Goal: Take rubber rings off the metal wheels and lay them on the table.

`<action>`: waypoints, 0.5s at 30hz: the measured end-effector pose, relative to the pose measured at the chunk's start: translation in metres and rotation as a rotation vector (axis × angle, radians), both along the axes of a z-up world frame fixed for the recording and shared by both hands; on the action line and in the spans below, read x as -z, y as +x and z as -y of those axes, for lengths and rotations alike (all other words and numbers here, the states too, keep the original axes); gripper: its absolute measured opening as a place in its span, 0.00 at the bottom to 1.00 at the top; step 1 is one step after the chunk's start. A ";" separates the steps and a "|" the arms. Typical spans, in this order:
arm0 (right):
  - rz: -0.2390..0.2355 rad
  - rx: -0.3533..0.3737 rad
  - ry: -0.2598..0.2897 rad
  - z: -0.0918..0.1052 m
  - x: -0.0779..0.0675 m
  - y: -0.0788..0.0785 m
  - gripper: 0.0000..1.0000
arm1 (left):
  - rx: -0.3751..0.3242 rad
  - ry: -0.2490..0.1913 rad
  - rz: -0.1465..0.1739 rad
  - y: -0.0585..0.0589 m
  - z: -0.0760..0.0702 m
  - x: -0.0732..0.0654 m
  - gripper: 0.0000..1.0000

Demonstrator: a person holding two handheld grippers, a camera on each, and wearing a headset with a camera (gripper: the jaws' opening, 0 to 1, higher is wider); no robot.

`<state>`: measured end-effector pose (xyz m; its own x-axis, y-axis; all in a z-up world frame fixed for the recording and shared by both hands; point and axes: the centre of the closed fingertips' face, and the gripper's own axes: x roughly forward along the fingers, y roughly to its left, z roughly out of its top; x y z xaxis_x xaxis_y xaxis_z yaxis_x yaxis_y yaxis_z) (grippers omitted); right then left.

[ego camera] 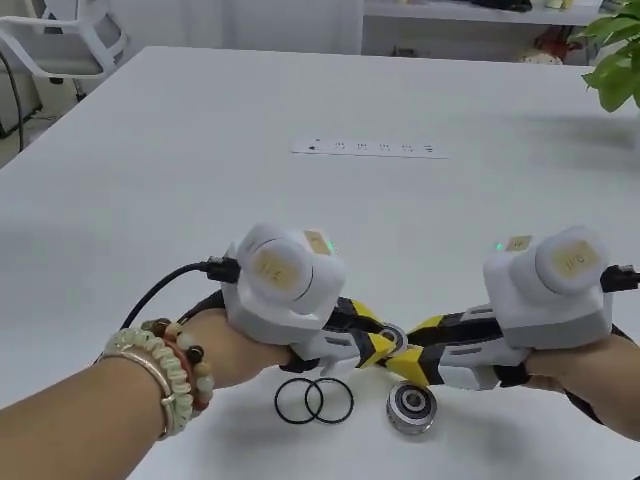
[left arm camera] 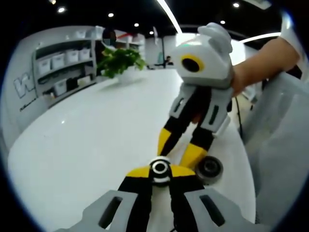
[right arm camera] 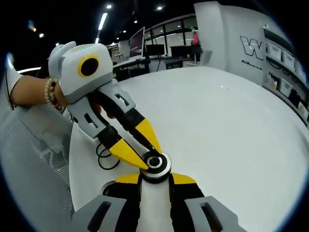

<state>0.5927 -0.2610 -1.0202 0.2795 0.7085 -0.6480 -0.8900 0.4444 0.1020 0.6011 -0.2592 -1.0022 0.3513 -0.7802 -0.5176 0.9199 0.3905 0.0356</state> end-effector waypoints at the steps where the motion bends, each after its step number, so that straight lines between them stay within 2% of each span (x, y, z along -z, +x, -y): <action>1: 0.004 -0.005 -0.011 0.002 0.001 0.000 0.17 | -0.001 0.000 -0.001 0.000 0.000 0.000 0.13; 2: 0.022 -0.017 -0.036 0.006 0.003 0.000 0.12 | -0.003 0.000 0.000 0.001 0.000 0.000 0.13; 4: 0.022 0.000 -0.030 0.009 0.003 0.002 0.03 | -0.008 -0.001 -0.004 0.001 -0.001 0.000 0.13; 5: 0.013 0.008 -0.016 0.009 0.002 0.002 0.02 | -0.010 -0.002 -0.006 0.001 -0.001 0.000 0.13; 12: 0.040 0.012 -0.063 0.010 0.003 0.005 0.00 | -0.010 0.000 -0.004 0.001 -0.001 0.000 0.13; 15: 0.034 0.029 -0.064 0.011 0.002 0.006 0.00 | -0.010 0.000 -0.003 0.001 0.000 0.000 0.13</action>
